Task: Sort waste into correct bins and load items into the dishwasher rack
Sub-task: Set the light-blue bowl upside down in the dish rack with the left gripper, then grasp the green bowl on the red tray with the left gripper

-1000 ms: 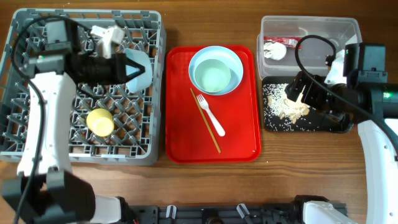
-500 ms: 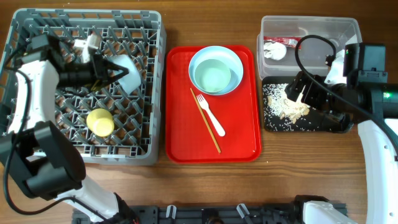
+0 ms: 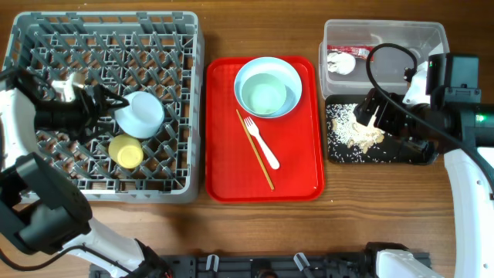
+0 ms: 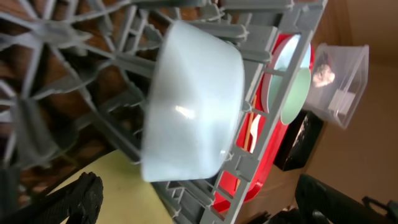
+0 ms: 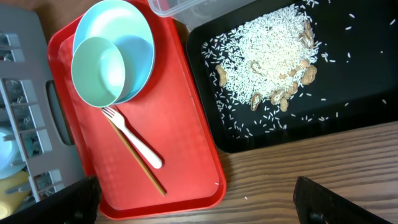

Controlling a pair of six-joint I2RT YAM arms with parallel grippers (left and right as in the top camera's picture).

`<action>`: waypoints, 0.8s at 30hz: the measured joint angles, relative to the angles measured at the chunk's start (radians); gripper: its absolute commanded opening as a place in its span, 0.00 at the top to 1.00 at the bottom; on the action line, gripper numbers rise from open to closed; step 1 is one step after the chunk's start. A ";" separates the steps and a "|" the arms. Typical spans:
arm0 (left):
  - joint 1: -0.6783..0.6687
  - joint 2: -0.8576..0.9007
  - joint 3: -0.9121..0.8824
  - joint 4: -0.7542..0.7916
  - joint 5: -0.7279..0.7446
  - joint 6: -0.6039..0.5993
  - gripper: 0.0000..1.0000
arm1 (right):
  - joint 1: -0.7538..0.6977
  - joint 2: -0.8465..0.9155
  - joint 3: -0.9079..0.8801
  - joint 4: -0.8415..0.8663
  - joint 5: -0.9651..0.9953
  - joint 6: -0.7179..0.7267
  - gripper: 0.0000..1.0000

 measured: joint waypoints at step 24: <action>-0.899 -0.204 0.057 0.401 -0.278 -0.220 0.00 | -0.001 0.000 0.000 -0.048 0.141 0.099 0.00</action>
